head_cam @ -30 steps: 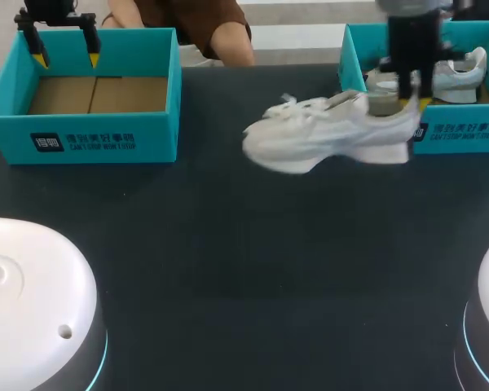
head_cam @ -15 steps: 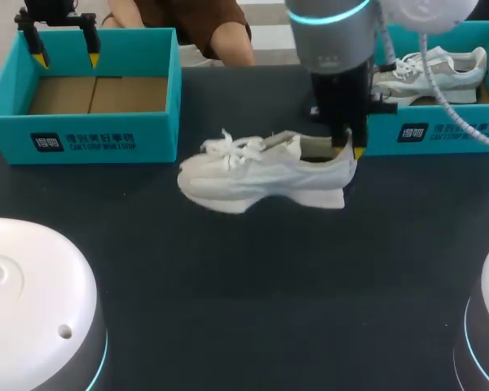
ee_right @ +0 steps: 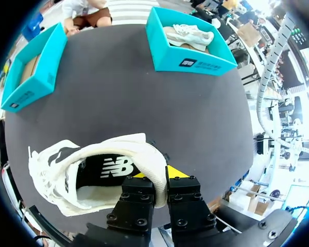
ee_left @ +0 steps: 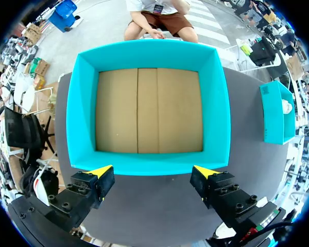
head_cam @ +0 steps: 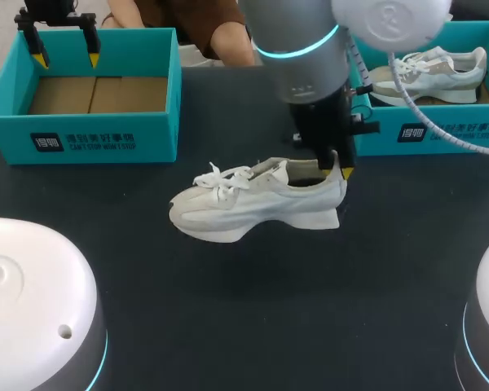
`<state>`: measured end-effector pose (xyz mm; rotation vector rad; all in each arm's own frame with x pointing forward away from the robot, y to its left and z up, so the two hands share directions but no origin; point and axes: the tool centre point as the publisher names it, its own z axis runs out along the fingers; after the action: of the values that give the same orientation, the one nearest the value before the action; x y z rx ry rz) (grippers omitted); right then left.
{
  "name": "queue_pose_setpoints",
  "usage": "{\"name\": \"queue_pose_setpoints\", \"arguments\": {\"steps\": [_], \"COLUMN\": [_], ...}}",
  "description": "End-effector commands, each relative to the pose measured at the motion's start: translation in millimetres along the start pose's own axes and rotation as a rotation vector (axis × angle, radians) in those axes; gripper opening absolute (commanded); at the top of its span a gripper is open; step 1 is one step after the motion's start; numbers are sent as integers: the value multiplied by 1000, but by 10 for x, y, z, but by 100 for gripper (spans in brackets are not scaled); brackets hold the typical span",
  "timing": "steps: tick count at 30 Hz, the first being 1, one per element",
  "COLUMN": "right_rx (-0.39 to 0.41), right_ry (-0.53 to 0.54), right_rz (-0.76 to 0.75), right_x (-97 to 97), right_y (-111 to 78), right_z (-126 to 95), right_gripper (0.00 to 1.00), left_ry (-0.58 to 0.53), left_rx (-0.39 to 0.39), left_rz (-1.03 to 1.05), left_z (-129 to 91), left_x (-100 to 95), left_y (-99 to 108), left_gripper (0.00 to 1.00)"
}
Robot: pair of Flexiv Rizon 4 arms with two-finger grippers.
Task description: Take the shoe out of the shoebox, open the shoe tongue, remove and reinsert the insole, then place the shoe into the shoebox
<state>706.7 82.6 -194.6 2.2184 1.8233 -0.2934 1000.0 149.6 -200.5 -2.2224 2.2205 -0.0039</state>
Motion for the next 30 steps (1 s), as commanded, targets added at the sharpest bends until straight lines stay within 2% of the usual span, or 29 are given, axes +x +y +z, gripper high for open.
{"name": "queue_pose_setpoints", "arguments": {"steps": [1,11,18,22,30], "right_rx": [2,2,-59,-75,-39], "right_ry": [-2,-2,77,113,127], "right_rz": [0,0,83,69,25], "right_x": [16,16,256,404,507], "right_y": [5,5,42,35,-3], "right_z": [-17,-17,232,399,756], "right_gripper": [0,0,0,0,0], "left_ry": [-1,-1,-1,-1,-1], "left_rx": [-1,-1,-1,-1,-1], "left_rz": [0,0,0,0,0], "left_z": [-2,-2,-2,-2,-2], "left_x": [-1,-1,-1,-1,-1], "left_y": [0,0,0,0,0], "left_gripper": [100,100,100,100,100]}}
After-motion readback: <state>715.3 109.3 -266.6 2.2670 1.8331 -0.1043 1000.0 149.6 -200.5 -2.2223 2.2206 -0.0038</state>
